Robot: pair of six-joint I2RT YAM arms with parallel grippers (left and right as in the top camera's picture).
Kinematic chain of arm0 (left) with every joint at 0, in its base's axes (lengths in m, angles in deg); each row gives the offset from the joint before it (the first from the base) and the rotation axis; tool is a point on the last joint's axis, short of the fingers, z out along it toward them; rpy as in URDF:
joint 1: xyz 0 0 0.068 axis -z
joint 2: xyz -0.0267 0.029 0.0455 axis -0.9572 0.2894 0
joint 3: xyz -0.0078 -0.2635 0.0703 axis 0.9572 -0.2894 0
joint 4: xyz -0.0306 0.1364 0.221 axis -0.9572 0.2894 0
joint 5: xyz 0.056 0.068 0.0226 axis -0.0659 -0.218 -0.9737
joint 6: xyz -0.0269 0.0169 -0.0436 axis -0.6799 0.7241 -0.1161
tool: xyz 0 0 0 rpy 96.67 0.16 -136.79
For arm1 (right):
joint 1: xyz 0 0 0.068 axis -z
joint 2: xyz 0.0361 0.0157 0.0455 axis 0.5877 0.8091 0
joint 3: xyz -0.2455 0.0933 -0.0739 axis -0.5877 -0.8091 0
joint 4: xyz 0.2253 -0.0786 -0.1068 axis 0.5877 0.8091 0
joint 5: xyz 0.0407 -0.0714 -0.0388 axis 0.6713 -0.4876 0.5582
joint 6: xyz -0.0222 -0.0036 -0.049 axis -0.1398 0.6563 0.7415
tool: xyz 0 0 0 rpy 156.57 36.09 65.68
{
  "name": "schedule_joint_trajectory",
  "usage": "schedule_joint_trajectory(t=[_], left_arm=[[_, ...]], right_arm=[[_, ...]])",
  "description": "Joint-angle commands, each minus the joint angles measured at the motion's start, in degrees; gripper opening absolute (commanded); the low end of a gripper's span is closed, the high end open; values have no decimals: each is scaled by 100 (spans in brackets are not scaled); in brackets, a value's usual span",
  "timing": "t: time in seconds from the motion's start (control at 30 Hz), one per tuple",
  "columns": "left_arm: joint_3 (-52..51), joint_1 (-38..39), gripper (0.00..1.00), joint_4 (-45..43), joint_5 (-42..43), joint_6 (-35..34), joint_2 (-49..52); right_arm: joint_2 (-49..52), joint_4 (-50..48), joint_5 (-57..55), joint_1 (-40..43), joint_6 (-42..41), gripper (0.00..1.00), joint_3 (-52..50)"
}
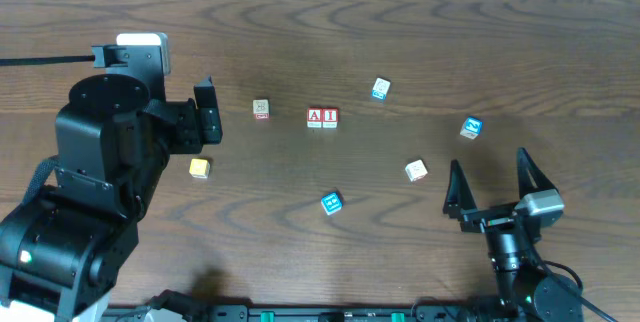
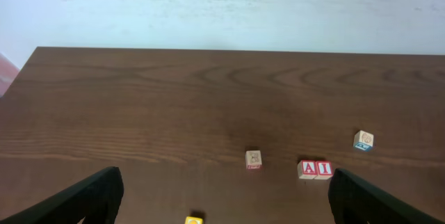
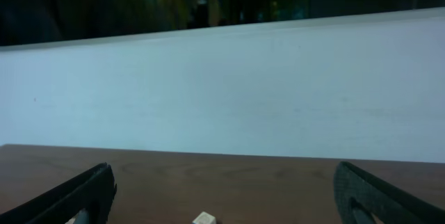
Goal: Spell out Ai2
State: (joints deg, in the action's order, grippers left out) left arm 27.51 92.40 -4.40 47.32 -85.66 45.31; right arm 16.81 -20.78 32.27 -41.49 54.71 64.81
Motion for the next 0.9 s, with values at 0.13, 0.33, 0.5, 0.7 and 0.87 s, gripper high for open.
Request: schedule_joint_trajectory(t=[0.13,0.33,0.5,0.7,0.87], left_arm=[[-20,-17,95,-24,-15,81,-2],[-20,-17,95,-66,-17,81,0],[-20,-17,95,-57,-15,81,-2],[-20,-17,95,-72,-15,79,-2],[-20,-17,95,-70,4,76,-2]], right_arm=[[-24,96,-789,33,-181,99,13],[-24,422,-634,33,-393,99,13],[-24,1115,-74,33,-485,99,13],[-24,1360,26,33,-1460,99,13],[-15,918,-258,33,-1464,99,13]])
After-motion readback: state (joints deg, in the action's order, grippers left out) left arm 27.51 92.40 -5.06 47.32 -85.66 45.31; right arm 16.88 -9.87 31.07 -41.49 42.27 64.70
